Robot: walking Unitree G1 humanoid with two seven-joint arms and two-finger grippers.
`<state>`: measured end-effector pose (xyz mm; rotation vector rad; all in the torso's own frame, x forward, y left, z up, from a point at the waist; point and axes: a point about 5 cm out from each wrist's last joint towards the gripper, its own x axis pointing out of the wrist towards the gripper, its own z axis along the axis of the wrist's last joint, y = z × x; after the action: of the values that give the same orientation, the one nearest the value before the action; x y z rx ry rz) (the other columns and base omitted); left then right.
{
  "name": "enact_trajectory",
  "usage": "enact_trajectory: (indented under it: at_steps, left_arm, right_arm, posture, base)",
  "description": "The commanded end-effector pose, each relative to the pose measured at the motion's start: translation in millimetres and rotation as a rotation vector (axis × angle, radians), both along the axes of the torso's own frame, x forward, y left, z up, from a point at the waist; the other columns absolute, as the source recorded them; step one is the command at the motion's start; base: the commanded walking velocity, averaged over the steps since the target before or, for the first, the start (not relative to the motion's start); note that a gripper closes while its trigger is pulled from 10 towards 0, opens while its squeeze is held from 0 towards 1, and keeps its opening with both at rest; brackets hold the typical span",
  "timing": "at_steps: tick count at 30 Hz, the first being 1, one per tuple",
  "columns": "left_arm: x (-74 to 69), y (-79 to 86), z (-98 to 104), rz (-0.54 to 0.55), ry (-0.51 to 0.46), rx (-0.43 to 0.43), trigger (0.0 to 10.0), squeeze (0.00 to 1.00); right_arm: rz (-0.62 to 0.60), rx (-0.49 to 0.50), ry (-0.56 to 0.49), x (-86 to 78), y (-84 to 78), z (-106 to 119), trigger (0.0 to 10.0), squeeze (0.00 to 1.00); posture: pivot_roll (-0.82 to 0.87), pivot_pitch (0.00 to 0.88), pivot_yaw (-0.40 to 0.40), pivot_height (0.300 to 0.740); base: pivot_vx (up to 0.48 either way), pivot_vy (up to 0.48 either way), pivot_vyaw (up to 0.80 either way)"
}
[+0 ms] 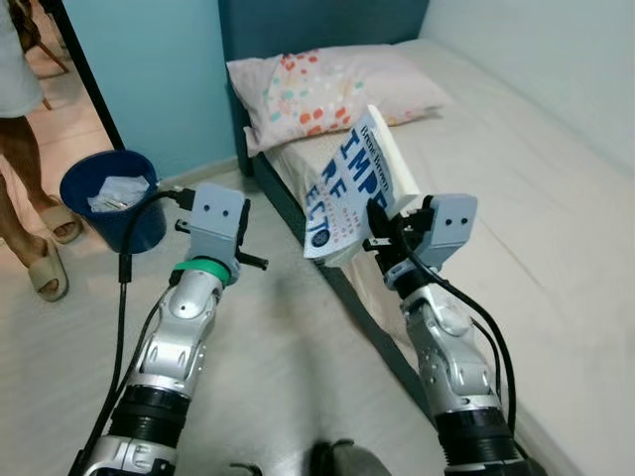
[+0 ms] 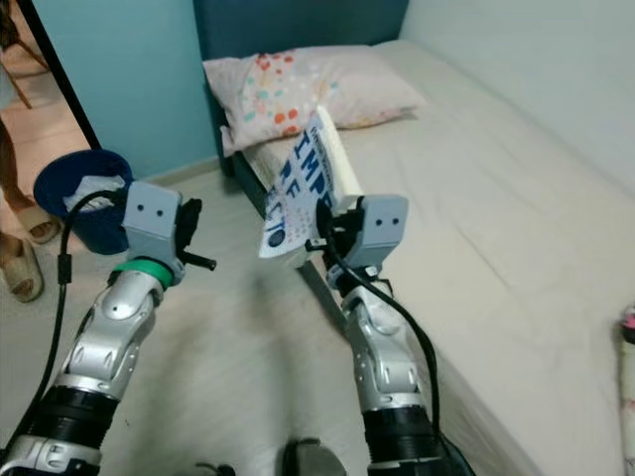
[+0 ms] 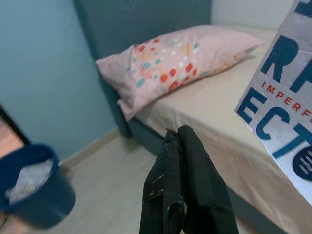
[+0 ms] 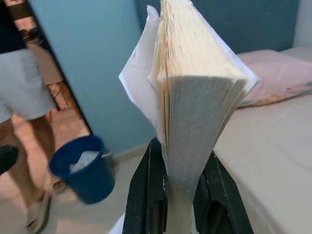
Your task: Clean up the room
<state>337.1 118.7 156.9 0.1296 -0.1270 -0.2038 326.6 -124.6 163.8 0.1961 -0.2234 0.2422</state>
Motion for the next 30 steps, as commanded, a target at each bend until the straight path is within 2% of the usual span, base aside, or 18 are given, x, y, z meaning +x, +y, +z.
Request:
enact_trajectory:
  at_steps: [1, 8, 9, 10, 12, 14, 15, 17, 20, 24, 30]
  left_arm:
    - [-1.1, -1.7, -3.5, -0.012, 0.012, 0.012, 10.0, 0.0]
    - [-2.0, -0.5, -6.7, -0.01, 0.017, 0.022, 10.0, 0.0]
    - [-2.5, 0.5, -9.5, -0.012, 0.003, 0.067, 10.0, 0.0]
    - [-2.5, 0.5, -9.5, -0.012, 0.003, 0.067, 10.0, 0.0]
    - [-4.4, 4.0, -15.8, -0.013, -0.015, 0.149, 10.0, 0.0]
    - [-5.7, 9.5, -19.8, 0.006, -0.005, 0.153, 10.0, 0.0]
    - [-5.7, 9.5, -19.8, 0.006, -0.005, 0.153, 10.0, 0.0]
    - [-8.0, 27.3, -26.2, 0.1, 0.025, 0.107, 10.0, 0.0]
    - [-9.3, 36.1, -27.1, 0.16, 0.025, 0.075, 10.0, 0.0]
    - [-9.3, 34.7, -23.2, 0.173, -0.004, 0.058, 10.0, 0.0]
    - [-3.7, 19.8, -9.4, 0.146, -0.076, 0.034, 10.0, 0.0]
  right_arm:
    - [-0.018, 0.009, -0.034, -0.2, -4.0, 5.5, 10.0, 0.0]
    - [-0.04, 0.006, -0.01, 1.6, -6.0, -0.2, 10.0, 0.0]
    - [-0.047, 0.004, 0.015, 2.6, -7.7, -4.5, 10.0, 0.0]
    - [-0.047, 0.004, 0.015, 2.6, -7.7, -4.5, 10.0, 0.0]
    - [-0.035, 0.002, 0.051, 3.5, -8.4, -10.7, 10.0, 0.0]
    - [-0.01, -0.008, 0.067, 3.2, -6.7, -13.4, 10.0, 0.0]
    - [-0.01, -0.008, 0.067, 3.2, -6.7, -13.4, 10.0, 0.0]
    - [0.058, -0.05, 0.087, 2.2, -0.5, -16.7, 10.0, 0.0]
    - [0.087, -0.075, 0.097, 2.9, 1.4, -17.7, 10.0, 0.0]
    - [0.089, -0.084, 0.101, 5.1, 0.1, -17.1, 10.0, 0.0]
    - [0.087, -0.079, 0.101, 6.0, 0.4, -15.5, 10.0, 0.0]
  posture:
    - [-0.01, 0.07, 0.029, 0.74]
    - [-0.01, 0.066, 0.028, 0.74]
    - [-0.01, 0.066, 0.028, 0.74]
    - [-0.01, 0.066, 0.028, 0.74]
    - [-0.01, 0.066, 0.028, 0.74]
    - [-0.01, 0.066, 0.002, 0.74]
    - [-0.01, 0.066, 0.002, 0.74]
    - [-0.01, 0.075, -0.027, 0.74]
    - [-0.01, 0.081, -0.046, 0.74]
    - [-0.01, 0.08, -0.054, 0.74]
    - [-0.03, 0.086, -0.058, 0.74]
  base:
    - [0.469, 0.0, 0.0]
    - [0.469, 0.0, 0.0]
    - [0.469, 0.0, 0.0]
    - [0.469, 0.0, 0.0]
    - [0.469, 0.0, 0.0]
    - [0.469, 0.0, 0.0]
    - [0.469, 0.0, 0.0]
    - [0.471, 0.0, 0.0]
    - [0.471, 0.0, 0.0]
    - [0.469, 0.0, 0.0]
    - [0.469, 0.0, 0.0]
